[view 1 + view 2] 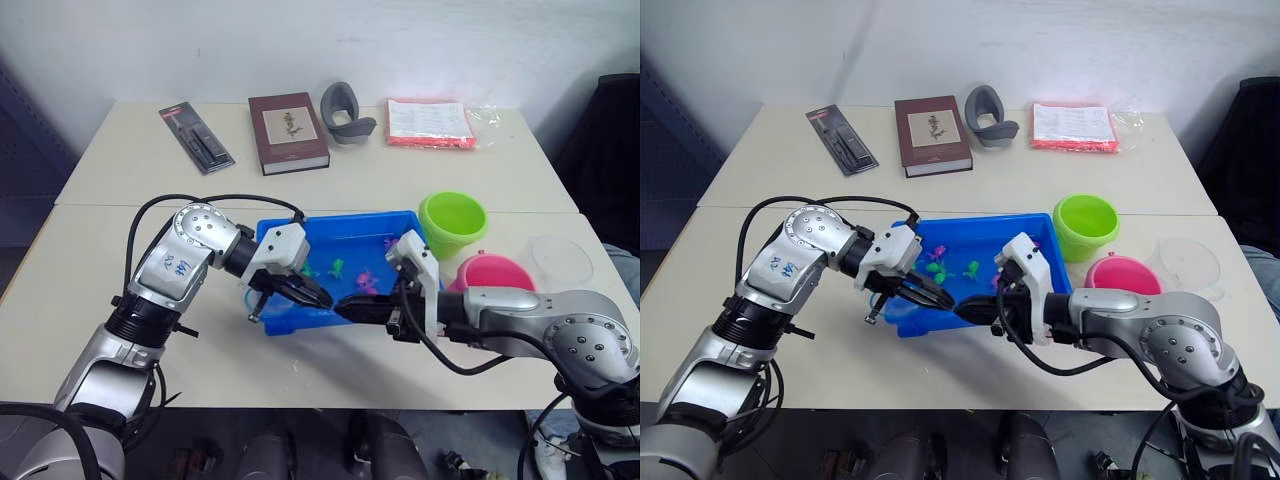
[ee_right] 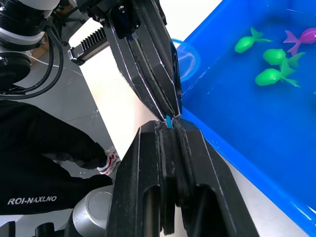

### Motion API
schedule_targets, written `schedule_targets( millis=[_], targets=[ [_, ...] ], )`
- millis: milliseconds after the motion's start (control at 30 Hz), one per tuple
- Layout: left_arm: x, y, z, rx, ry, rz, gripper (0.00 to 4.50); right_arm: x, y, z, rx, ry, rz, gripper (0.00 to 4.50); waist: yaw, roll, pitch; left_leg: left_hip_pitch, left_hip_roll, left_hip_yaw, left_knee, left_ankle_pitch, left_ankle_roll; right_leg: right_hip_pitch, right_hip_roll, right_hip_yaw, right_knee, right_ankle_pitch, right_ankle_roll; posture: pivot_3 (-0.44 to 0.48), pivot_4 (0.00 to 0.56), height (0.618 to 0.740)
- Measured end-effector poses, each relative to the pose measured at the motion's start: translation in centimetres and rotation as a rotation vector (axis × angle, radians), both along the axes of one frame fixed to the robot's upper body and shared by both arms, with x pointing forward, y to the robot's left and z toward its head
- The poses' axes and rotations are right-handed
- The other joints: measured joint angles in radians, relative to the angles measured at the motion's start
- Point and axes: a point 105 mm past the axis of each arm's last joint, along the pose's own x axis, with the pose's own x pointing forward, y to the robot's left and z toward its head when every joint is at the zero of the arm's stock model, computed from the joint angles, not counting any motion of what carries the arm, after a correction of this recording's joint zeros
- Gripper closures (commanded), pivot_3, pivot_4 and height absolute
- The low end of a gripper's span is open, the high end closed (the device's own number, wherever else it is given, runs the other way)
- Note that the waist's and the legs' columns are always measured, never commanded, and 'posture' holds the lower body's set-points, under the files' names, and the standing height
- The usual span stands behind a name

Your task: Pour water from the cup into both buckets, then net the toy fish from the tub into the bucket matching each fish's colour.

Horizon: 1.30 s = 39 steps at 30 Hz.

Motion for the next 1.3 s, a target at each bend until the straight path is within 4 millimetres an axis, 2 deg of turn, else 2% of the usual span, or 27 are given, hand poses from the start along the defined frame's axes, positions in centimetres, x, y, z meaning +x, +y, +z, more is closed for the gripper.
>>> schedule_targets(
  millis=[100, 200, 267, 333, 367, 467, 533, 633, 667, 733, 833, 933, 1000, 1300],
  targets=[
    [0.0, 0.0, 0.0, -0.04, 0.027, 0.014, 3.61, -0.1, -0.2, 0.0, 0.013, -0.008, -0.004, 4.5, 0.0, 0.0, 0.0, 0.0, 0.0, 0.0, 0.0, 0.0, 0.0, 0.0, 0.0, 0.0, 0.0, 0.0, 0.0, 0.0, 0.15, 0.74],
    [0.6, 0.1, 1.2, -0.184, 0.111, 0.096, 2.25, -0.1, -0.5, 1.1, 0.049, -0.07, -0.01, 4.5, 0.0, 0.0, 0.0, -0.001, 0.0, -0.001, 0.001, 0.0, 0.0, 0.0, 0.0, 0.0, 0.0, 0.0, 0.0, 0.0, 0.15, 0.74],
    [1.8, 1.4, 3.0, -0.271, 0.125, 0.165, 1.32, -0.7, -0.4, 1.8, 0.063, -0.118, 0.012, 4.5, 0.0, 0.0, 0.0, -0.001, 0.001, -0.001, 0.001, 0.0, 0.0, 0.0, 0.0, 0.0, 0.0, 0.0, 0.0, 0.0, 0.15, 0.74],
    [2.9, 3.7, 4.7, -0.305, 0.097, 0.246, 0.37, -1.3, -0.7, 2.1, 0.07, -0.144, 0.016, 4.5, -0.001, 0.0, 0.0, 0.0, 0.0, -0.001, 0.001, 0.0, 0.0, 0.0, 0.001, -0.001, 0.0, 0.0, 0.0, 0.0, 0.15, 0.74],
    [3.4, 4.7, 5.2, -0.311, 0.085, 0.277, 0.04, -1.4, -1.1, 2.2, 0.067, -0.152, 0.003, 4.5, -0.001, 0.0, 0.0, 0.0, 0.0, -0.001, 0.001, 0.0, 0.0, 0.0, 0.001, -0.001, 0.0, 0.0, 0.0, 0.0, 0.15, 0.74],
    [4.7, 7.8, 5.8, -0.331, 0.039, 0.383, 0.04, -1.5, -2.9, 2.0, 0.049, -0.16, -0.086, 4.5, 0.0, 0.0, 0.0, 0.0, 0.0, 0.0, 0.001, 0.0, 0.0, 0.0, 0.001, -0.003, 0.0, 0.0, 0.0, 0.0, 0.15, 0.74],
    [5.1, 8.8, 5.6, -0.335, 0.013, 0.397, 0.04, -1.6, -4.1, 1.7, 0.045, -0.146, -0.164, 4.5, 0.007, 0.0, 0.0, -0.001, -0.001, -0.001, 0.001, 0.0, 0.0, 0.001, 0.0, -0.004, 0.0, 0.001, 0.001, 0.0, 0.15, 0.74],
    [5.5, 10.4, 4.7, -0.304, -0.011, 0.434, 0.04, -1.6, -6.5, 0.7, 0.01, -0.124, -0.318, 4.5, 0.009, -0.001, 0.0, 0.0, -0.001, 0.0, 0.001, 0.0, 0.0, 0.001, 0.0, -0.004, -0.001, 0.001, 0.002, 0.0, 0.15, 0.74],
    [5.7, 11.0, 4.1, -0.299, -0.013, 0.455, 0.04, -1.4, -8.2, 0.2, -0.013, -0.112, -0.424, 4.5, 0.008, -0.001, 0.0, 0.0, -0.001, 0.0, 0.001, 0.0, 0.0, 0.001, 0.001, -0.004, -0.001, 0.001, 0.002, 0.0, 0.15, 0.74],
    [5.7, 11.4, 3.0, -0.289, -0.001, 0.473, 0.04, -1.2, -9.5, -0.3, -0.037, -0.104, -0.506, 4.5, 0.003, -0.001, 0.0, 0.001, -0.001, 0.002, 0.001, 0.0, 0.0, 0.001, 0.001, -0.004, 0.0, 0.001, 0.002, 0.0, 0.15, 0.74],
    [5.3, 11.5, 0.8, -0.282, 0.03, 0.486, 0.04, -1.0, -10.9, -0.7, -0.058, -0.098, -0.598, 4.5, -0.002, -0.001, 0.0, 0.002, 0.0, 0.003, 0.0, 0.0, 0.0, 0.001, 0.002, -0.001, 0.0, 0.001, 0.002, 0.0, 0.15, 0.74],
    [4.9, 10.5, -0.6, -0.297, 0.068, 0.477, 0.04, -0.1, -11.9, -1.1, -0.065, -0.086, -0.681, 4.5, -0.003, -0.002, 0.0, 0.002, 0.001, 0.003, 0.001, 0.0, 0.0, 0.001, 0.002, 0.001, 0.001, 0.001, 0.002, 0.0, 0.15, 0.74],
    [4.7, 9.9, -0.7, -0.313, 0.063, 0.464, 0.04, 0.9, -12.4, -1.2, -0.077, -0.073, -0.745, 4.5, -0.002, -0.002, 0.0, 0.002, 0.0, 0.003, 0.001, 0.0, 0.0, 0.001, 0.001, 0.002, 0.001, 0.001, 0.002, 0.0, 0.15, 0.74],
    [4.6, 8.7, -0.4, -0.345, 0.039, 0.43, 0.04, 2.9, -11.6, -1.9, -0.089, 0.056, -0.798, 4.5, 0.001, -0.002, 0.0, 0.002, -0.001, 0.003, 0.001, 0.0, 0.001, 0.001, -0.001, 0.002, 0.001, 0.001, 0.002, 0.0, 0.15, 0.74]
  ],
)
